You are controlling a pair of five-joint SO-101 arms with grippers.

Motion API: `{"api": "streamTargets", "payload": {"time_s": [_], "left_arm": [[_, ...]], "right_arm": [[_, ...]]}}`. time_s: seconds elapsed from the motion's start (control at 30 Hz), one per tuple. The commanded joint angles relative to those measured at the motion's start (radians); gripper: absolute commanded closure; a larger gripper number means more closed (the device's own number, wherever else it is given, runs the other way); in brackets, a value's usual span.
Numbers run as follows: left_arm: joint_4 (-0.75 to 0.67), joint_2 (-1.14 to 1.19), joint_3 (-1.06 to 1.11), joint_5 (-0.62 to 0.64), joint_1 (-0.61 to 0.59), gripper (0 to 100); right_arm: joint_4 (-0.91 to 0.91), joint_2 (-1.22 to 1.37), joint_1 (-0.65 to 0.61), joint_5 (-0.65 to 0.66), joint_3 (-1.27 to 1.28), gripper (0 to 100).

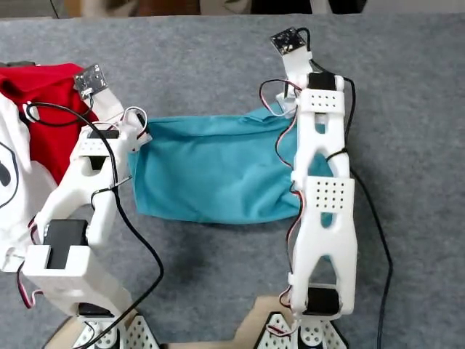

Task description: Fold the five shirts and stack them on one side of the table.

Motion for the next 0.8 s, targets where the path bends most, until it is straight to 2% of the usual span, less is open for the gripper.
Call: {"api": "streamTargets", "payload": {"time_s": [0.0,0.4,0.53,0.67,0.77], "left_arm": [[-0.008,-0.008,-0.037,0.009,0.005,98],[-0.009,-0.008,-0.037,0.009,0.005,98],[-0.011,-0.008,-0.037,0.009,0.005,98],[-0.011,-0.008,-0.037,0.009,0.005,98],[0.020,-0.042,-0.055,-0.008,0.008,98]], "right_arm": [[-0.023,-0.007,-0.015,-0.009,-0.050,98.7],[0.028,-0.008,0.007,-0.011,-0.177,99.4],[0.112,-0.010,0.008,-0.031,-0.285,99.4],[0.261,-0.018,0.025,-0.066,-0.518,99.4],[0.347,-0.162,0.044,-0.066,-0.498,99.4]]}}
